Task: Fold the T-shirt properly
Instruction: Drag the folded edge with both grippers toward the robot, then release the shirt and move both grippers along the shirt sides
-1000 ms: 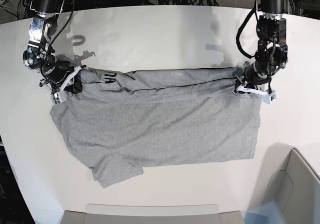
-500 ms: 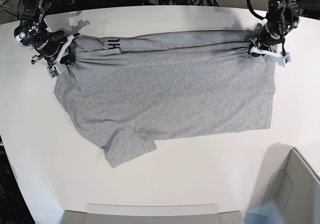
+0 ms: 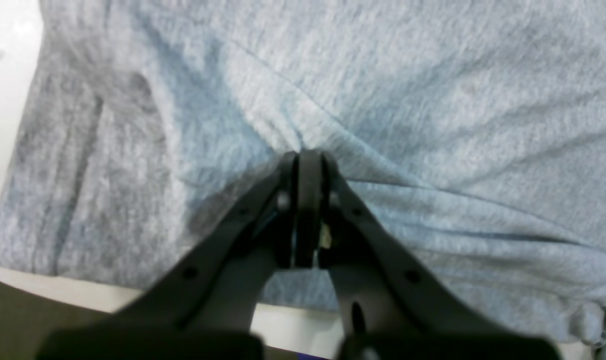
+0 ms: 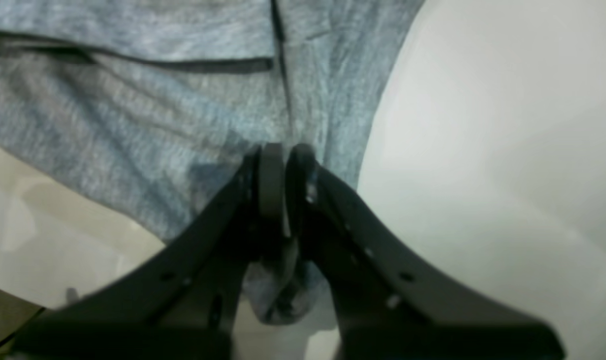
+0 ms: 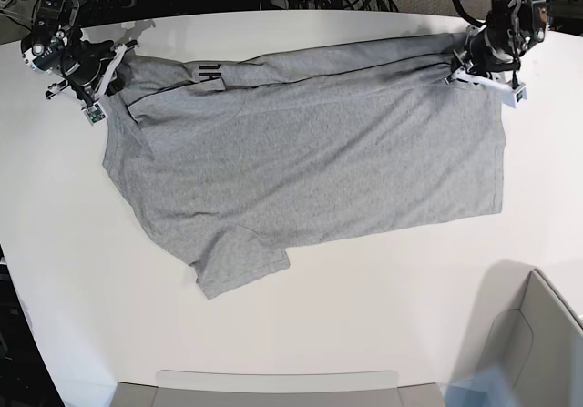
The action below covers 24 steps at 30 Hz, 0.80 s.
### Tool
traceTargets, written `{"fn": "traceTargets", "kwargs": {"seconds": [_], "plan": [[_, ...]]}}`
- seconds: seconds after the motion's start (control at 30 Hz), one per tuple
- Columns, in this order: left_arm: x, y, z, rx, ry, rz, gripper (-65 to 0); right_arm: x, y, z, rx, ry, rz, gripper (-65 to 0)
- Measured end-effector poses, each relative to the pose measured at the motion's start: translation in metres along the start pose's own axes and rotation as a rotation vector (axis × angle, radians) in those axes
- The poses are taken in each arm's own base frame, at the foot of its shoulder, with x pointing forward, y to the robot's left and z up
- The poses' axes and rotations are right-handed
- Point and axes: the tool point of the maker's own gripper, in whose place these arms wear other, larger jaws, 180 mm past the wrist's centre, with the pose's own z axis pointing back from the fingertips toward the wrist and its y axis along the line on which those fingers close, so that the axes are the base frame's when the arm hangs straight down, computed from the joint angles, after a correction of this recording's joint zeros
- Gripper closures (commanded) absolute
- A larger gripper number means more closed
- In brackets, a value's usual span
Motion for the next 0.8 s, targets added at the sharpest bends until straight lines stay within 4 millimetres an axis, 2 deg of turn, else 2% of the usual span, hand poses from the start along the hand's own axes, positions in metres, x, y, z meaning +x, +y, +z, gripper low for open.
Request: {"fn": "traceTargets", "kwargs": {"seconds": [0.07, 0.17, 0.23, 0.3, 0.4, 0.43, 0.47, 0.5, 0.57, 0.63, 0.73, 0.8], "plan": [[0.014, -0.013, 0.001, -0.015, -0.009, -0.003, 0.0, 0.012, -0.005, 0.005, -0.033, -0.011, 0.026, -4.5], [0.028, -0.028, 0.003, -0.040, 0.002, 0.000, 0.0, 0.046, -0.006, 0.023, -0.068, -0.118, 0.062, -4.5], [0.035, -0.030, 0.008, -0.062, 0.033, 0.046, 0.0, 0.053, -0.016, 0.037, -0.125, -0.147, 0.063, -4.5], [0.048, -0.035, 0.022, -0.083, 0.006, 0.057, 0.0, 0.056, -0.026, 0.049, -0.174, -0.164, 0.054, -4.5], [0.080, -0.048, 0.045, -0.135, -0.099, 0.052, 0.0, 0.063, -0.039, 0.058, -0.219, -0.187, 0.039, -4.5], [0.089, -0.051, 0.048, -0.145, -0.123, 0.059, 0.0, 0.069, -0.044, 0.058, -0.234, -0.193, 0.036, -4.5], [0.097, -0.055, 0.049, -0.150, -0.141, 0.059, 0.0, 0.084, -0.050, 0.058, -0.239, -0.232, 0.032, -4.5], [0.104, -0.062, 0.051, -0.165, -0.154, 0.059, 0.0, 0.102, -0.051, 0.057, -0.233, -0.272, 0.047, -4.5], [0.127, -0.080, 0.059, -0.210, -0.203, 0.053, 0.0, 0.137, -0.051, 0.041, -0.186, -0.316, 0.081, -4.5], [0.139, -0.096, 0.066, -0.255, -0.235, 0.054, 0.0, 0.160, -0.061, 0.021, -0.188, -0.286, 0.106, -4.5], [0.127, -0.101, 0.064, -0.271, -0.168, 0.053, 0.0, 0.182, -0.071, -0.002, -0.210, -0.222, 0.128, -4.5], [0.118, -0.090, 0.059, -0.241, -0.155, 0.070, 0.0, 0.190, -0.066, -0.007, -0.218, -0.216, 0.131, -4.5]]}}
